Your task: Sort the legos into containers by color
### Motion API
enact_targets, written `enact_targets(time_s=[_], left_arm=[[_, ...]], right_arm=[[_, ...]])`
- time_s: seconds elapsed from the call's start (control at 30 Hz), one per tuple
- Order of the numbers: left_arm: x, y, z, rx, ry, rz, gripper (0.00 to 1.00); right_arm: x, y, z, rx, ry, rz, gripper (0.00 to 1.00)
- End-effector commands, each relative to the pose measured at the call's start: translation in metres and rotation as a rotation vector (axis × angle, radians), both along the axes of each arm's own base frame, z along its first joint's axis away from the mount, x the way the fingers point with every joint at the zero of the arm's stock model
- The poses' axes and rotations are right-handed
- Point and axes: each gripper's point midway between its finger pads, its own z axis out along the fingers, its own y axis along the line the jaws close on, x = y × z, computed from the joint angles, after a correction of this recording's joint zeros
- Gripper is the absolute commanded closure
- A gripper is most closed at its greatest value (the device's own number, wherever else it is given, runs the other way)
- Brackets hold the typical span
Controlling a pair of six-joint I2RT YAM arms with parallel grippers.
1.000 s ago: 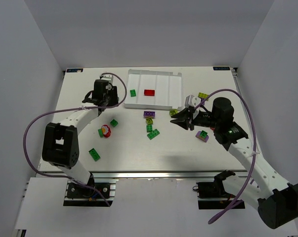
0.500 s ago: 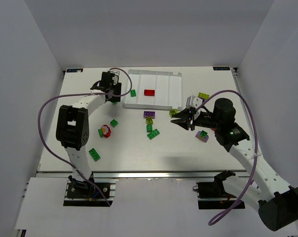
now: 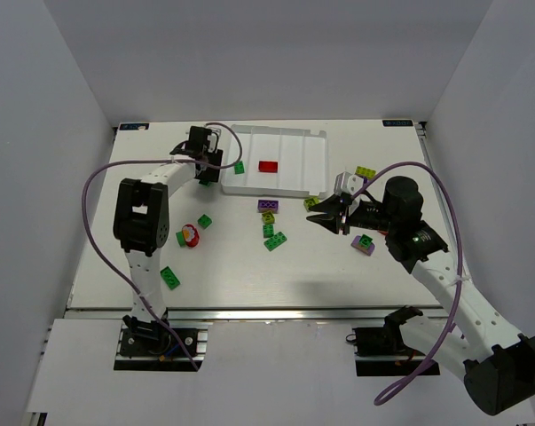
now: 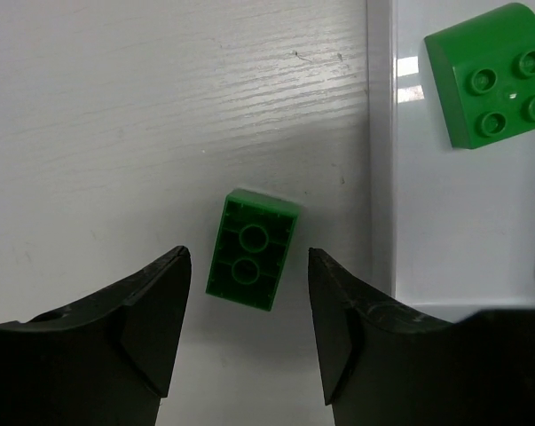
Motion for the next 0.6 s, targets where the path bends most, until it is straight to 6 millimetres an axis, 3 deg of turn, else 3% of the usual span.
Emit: enact_targets(time_s=[0.0, 0.37, 0.5, 0.57], left_arm=[[0.013, -0.007, 0.016, -0.013, -0.028, -0.023, 0.34], [0.013, -0.004, -0.003, 0.005, 0.010, -0.008, 0.43], [0.010, -0.002, -0.005, 0.002, 0.019, -0.005, 0.53], [0.010, -0.002, -0.003, -0.003, 0.024, 0.000, 0.67]], right_arm=[[0.000, 0.000, 0.005, 0.016, -0.051, 0.007, 0.67], [-0.003, 0.000, 0.009, 0.022, -0.062, 0.013, 0.67], [-0.003, -0.001, 0.010, 0.025, -0.066, 0.014, 0.67], [-0.004, -0.001, 0.012, 0.027, -0.070, 0.014, 0.67]])
